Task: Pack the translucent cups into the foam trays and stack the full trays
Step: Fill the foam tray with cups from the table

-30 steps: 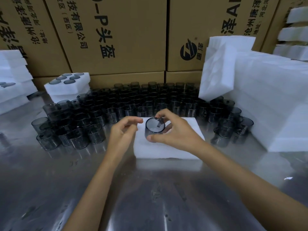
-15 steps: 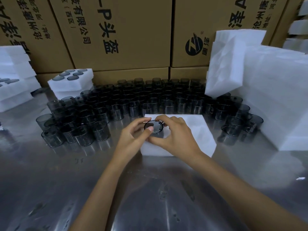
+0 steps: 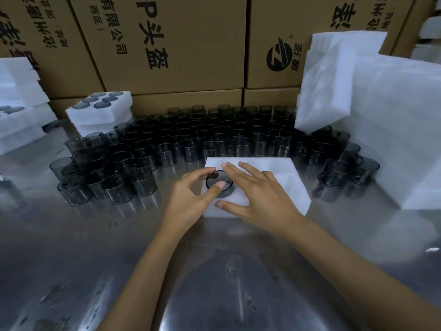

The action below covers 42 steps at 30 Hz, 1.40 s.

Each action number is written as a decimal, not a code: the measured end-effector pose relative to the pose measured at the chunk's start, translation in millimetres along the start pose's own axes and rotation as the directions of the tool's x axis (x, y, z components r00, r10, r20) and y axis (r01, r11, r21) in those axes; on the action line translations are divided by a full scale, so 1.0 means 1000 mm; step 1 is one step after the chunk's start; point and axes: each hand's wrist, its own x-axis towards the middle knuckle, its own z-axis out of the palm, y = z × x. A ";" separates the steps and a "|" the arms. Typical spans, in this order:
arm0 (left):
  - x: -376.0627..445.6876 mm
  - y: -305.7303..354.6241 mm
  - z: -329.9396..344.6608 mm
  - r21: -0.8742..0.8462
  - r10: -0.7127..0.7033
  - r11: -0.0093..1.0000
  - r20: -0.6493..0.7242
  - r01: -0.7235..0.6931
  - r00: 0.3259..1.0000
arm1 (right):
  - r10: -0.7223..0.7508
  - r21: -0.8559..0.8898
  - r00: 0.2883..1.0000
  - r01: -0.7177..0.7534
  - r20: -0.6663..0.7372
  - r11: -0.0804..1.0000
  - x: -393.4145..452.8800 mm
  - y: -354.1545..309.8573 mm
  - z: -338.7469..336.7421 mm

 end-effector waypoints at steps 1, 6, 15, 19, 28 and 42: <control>0.000 0.000 0.001 0.027 0.001 1.000 -0.011 -0.001 1.000 | -0.005 0.019 1.000 0.005 0.020 1.000 0.001 0.002 -0.001; -0.001 -0.001 0.003 0.085 0.002 0.996 -0.024 0.000 1.000 | -0.030 0.055 0.995 0.025 0.090 0.998 0.003 0.010 -0.004; -0.002 -0.003 0.003 0.184 0.047 0.982 -0.038 -0.039 0.998 | -0.099 -0.013 0.978 0.103 0.181 0.995 0.005 0.022 -0.009; -0.001 -0.006 0.003 0.150 0.065 0.987 -0.038 -0.058 0.997 | -0.132 -0.002 0.976 0.134 0.171 0.991 0.004 0.026 -0.013; 0.000 -0.013 0.003 0.191 0.054 0.980 -0.007 -0.052 0.999 | -0.142 -0.079 0.981 0.153 0.132 0.985 -0.003 0.026 -0.008; -0.001 -0.018 0.005 0.200 0.057 0.979 -0.032 -0.049 0.998 | -0.030 0.078 0.981 0.015 0.191 0.997 -0.001 0.027 -0.008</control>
